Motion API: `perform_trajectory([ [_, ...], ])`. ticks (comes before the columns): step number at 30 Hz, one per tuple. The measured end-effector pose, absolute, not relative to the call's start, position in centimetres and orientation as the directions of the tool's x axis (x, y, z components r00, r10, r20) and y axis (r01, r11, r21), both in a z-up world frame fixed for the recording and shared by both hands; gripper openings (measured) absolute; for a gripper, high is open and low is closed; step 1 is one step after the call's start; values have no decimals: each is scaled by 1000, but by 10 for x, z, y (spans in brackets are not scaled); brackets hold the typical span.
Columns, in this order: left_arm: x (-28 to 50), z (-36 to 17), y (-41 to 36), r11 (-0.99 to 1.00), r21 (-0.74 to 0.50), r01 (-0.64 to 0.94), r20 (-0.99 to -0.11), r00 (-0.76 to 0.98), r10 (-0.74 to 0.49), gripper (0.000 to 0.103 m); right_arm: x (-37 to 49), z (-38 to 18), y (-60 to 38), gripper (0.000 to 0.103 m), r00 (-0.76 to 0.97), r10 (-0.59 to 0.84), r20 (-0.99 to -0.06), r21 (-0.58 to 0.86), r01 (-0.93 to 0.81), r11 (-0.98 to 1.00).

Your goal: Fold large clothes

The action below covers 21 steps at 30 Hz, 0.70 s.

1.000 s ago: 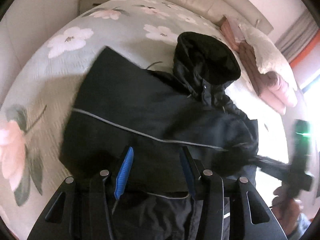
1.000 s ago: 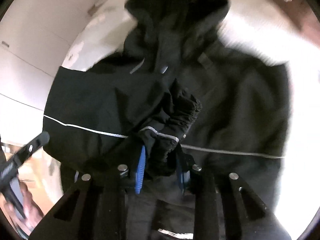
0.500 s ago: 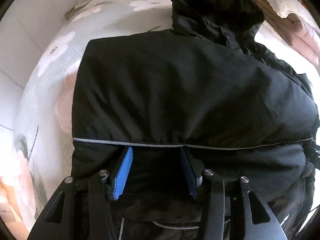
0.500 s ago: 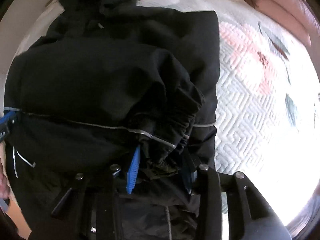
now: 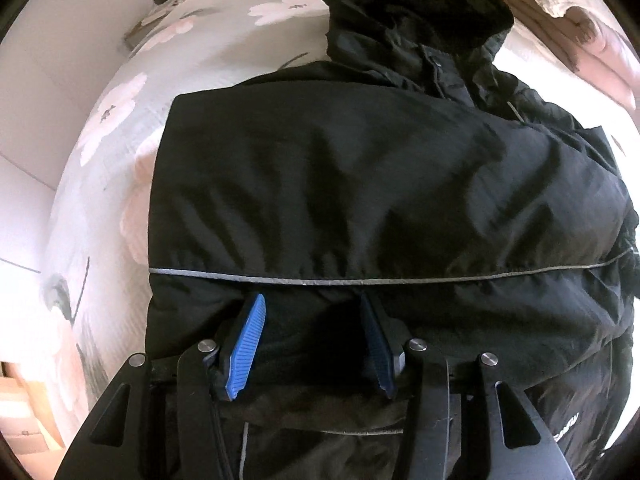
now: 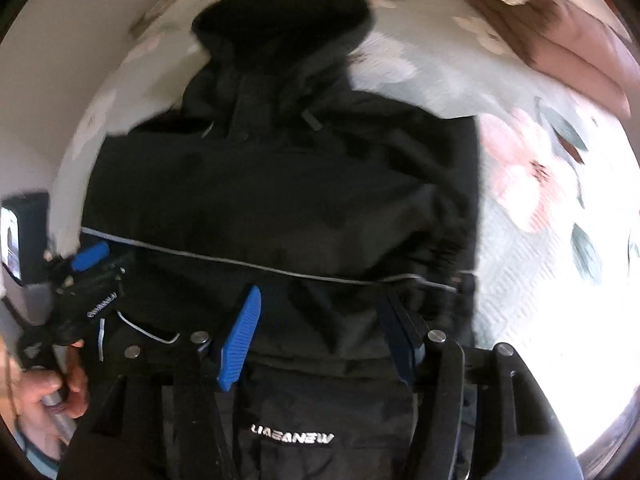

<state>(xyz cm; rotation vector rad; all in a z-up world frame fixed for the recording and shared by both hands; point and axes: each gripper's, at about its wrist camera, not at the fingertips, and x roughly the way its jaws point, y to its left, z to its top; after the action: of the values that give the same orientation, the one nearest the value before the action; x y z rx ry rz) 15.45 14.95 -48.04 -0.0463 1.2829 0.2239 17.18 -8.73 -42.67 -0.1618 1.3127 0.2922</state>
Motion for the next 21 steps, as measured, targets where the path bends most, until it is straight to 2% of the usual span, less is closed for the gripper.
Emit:
perform_trajectory([
  [4,154,-484,150,981,74,-181,-955,272,122,54,180,-467,-76,64,196,18,-981,-43,-306,951],
  [5,155,-485,151,981,73,-178,-954,273,120,55,181,-480,-78,70,178,-16,-984,-69,-294,953],
  [8,158,-490,154,984,72,-162,-953,281,116,58,181,-498,-85,71,158,9,-987,-34,-265,964],
  [16,159,-486,157,992,59,-108,-958,273,87,59,186,-497,-83,78,154,-2,-988,-38,-231,972],
  [21,161,-452,155,995,63,-73,-952,294,82,59,187,-470,-77,78,147,41,-988,14,-186,982],
])
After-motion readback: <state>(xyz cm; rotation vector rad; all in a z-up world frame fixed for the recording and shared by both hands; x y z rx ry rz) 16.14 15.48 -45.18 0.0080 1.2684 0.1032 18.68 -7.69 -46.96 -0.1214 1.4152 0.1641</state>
